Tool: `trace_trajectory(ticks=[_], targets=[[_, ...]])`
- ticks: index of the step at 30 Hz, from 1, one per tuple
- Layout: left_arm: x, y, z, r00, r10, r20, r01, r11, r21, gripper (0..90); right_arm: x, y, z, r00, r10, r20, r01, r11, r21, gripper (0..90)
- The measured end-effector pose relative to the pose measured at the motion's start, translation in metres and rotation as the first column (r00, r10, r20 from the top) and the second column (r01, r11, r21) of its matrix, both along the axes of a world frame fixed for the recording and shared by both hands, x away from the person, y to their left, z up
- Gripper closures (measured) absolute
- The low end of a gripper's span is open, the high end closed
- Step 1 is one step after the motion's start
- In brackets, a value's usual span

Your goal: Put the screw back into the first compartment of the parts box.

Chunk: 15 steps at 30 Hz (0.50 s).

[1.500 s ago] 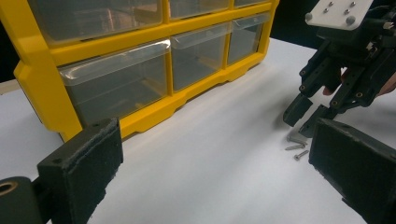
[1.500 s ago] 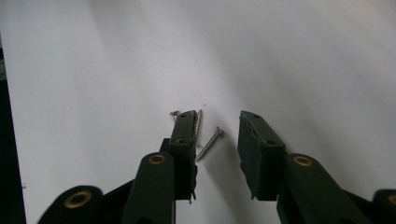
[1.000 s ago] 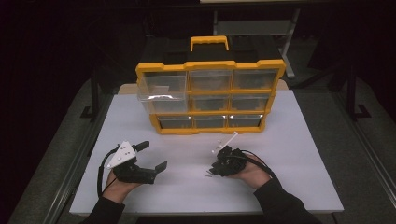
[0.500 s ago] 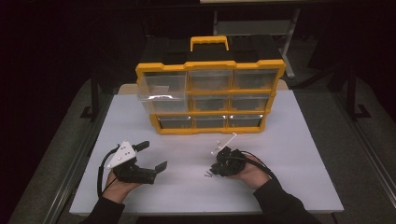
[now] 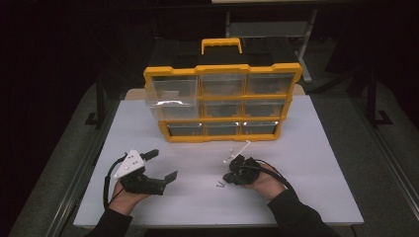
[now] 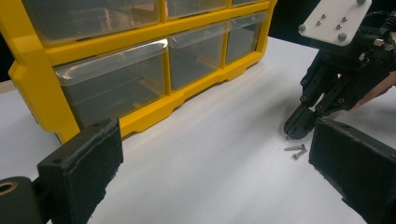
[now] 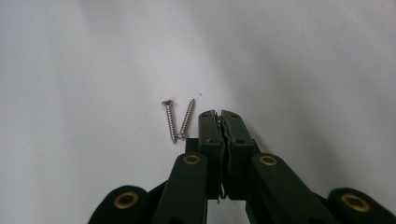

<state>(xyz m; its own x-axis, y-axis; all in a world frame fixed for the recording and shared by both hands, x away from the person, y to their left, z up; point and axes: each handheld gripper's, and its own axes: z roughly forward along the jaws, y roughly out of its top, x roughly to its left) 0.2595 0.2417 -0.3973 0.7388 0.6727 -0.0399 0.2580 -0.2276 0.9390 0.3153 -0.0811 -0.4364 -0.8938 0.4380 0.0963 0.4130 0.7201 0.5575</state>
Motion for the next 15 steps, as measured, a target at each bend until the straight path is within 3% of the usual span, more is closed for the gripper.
trace_trajectory(ticks=[7,15], targets=[[0.000,0.000,0.000,1.0000,-0.001,-0.001,0.001,1.0000,0.000,2.3,0.002,-0.005,0.007,0.9999,-0.011,0.008,0.011,0.9995,0.031,87.5],[-0.002,0.001,0.001,1.0000,-0.005,0.002,0.005,0.9999,-0.016,2.3,0.001,-0.008,0.018,0.9992,-0.029,-0.027,0.031,0.9972,0.068,87.5]])
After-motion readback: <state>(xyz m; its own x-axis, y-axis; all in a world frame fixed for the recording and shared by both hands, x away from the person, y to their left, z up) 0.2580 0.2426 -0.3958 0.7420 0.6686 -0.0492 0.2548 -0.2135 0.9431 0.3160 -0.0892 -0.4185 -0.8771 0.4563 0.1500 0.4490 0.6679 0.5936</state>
